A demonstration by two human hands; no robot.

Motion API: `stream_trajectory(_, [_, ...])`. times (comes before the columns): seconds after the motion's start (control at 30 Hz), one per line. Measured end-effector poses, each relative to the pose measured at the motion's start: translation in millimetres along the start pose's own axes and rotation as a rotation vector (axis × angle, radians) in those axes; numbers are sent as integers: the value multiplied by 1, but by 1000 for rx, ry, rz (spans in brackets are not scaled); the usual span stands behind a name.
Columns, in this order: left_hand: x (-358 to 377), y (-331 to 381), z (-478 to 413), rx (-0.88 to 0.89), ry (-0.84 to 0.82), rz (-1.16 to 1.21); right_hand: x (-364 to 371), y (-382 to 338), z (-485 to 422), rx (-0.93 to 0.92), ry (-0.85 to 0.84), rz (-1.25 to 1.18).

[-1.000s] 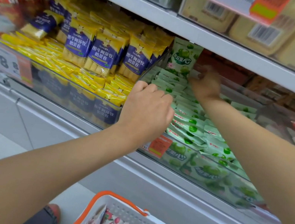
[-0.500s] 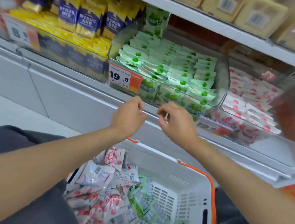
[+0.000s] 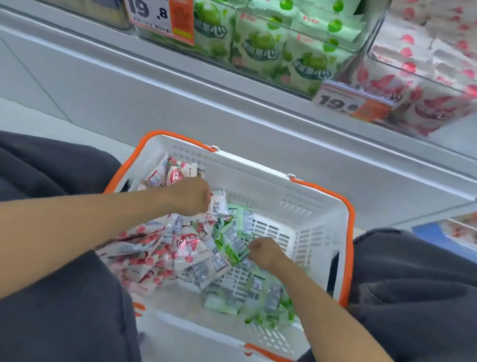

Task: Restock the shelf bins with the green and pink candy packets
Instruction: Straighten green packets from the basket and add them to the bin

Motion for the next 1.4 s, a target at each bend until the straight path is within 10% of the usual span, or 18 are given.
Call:
stream_trajectory(0.37, [18,-36,-21,-121,-58,-70,52,1,-48,33,-72,23])
stream_trajectory(0.7, [17,-17,-14,-74,-70,23,-1,-17,-17,-147,248,28])
stream_trajectory(0.97, [1,26,22,-167,-533,1054,-93,-118,68,-550,357,-63])
stream_trajectory(1.2, [-25,43,35,25,-390,1142,-131,-130,119,-460,545,-387])
stream_trajectory(1.4, [-56,48,43,142,-219,1225,-130,-136,112,-401,312,-741])
Point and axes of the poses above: each hand's wrist, its own z-axis away from the middle knuckle, its own x-axis out of the palm, y = z × x, the point moved 2 cm from there along -z, towards the middle knuckle, and after that the axes turned 13 degrees about -x, right-handed, at the moved point
